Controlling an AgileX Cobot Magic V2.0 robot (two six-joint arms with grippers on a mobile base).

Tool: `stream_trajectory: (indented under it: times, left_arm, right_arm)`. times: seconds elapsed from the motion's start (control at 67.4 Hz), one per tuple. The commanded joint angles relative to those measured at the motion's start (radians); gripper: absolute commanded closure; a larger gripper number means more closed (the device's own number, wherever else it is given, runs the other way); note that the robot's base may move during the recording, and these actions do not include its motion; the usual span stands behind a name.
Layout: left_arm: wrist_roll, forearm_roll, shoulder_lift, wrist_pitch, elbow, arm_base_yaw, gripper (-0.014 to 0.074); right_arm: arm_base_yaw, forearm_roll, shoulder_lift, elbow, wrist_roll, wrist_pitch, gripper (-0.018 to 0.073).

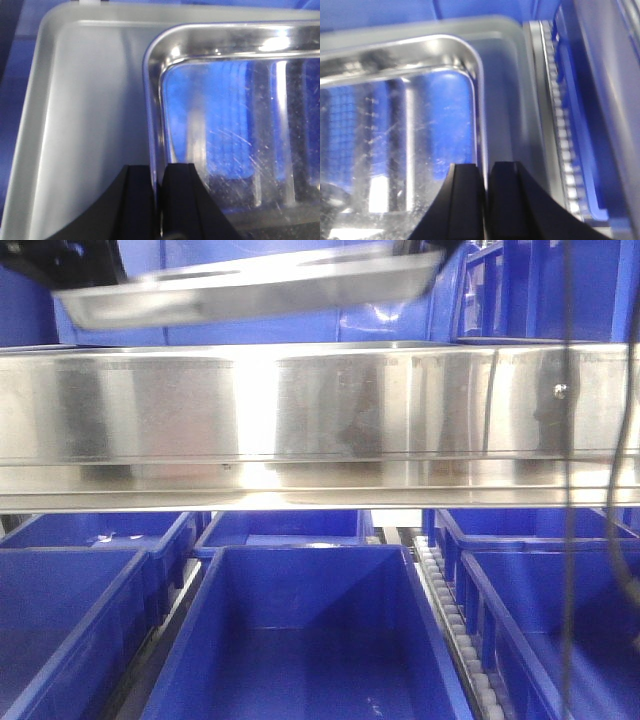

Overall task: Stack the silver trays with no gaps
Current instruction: 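Lower the held tray into the larger tray and open both grippers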

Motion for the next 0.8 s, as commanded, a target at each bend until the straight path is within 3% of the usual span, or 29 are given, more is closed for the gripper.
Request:
stream_trajectory:
  times: [0.0, 0.297, 0.46, 0.638, 0.786]
  left_arm:
    - [0.022, -0.017, 0.003, -0.053, -0.009, -0.015, 0.0613]
    - [0.009, 0.021, 0.003, -0.053, -0.009, -0.008, 0.0613]
    - [-0.007, 0.019, 0.003, -0.041, -0.009, 0.04, 0.0591]
    - [-0.007, 0.019, 0.003, 0.0, -0.009, 0.062, 0.0384]
    - [-0.007, 0.019, 0.003, 0.005, -0.009, 0.062, 0.0253]
  right_arm:
    - [0.012, 0.037, 0.004, -0.017, -0.008, -0.098, 0.0563]
    - [0.012, 0.037, 0.034, -0.017, -0.008, -0.096, 0.0563]
    - [0.012, 0.037, 0.052, -0.017, -0.014, -0.096, 0.0536]
    - [-0.002, 0.037, 0.054, -0.017, -0.014, -0.097, 0.0329]
    - [-0.031, 0.037, 0.054, -0.017, -0.014, -0.069, 0.0256]
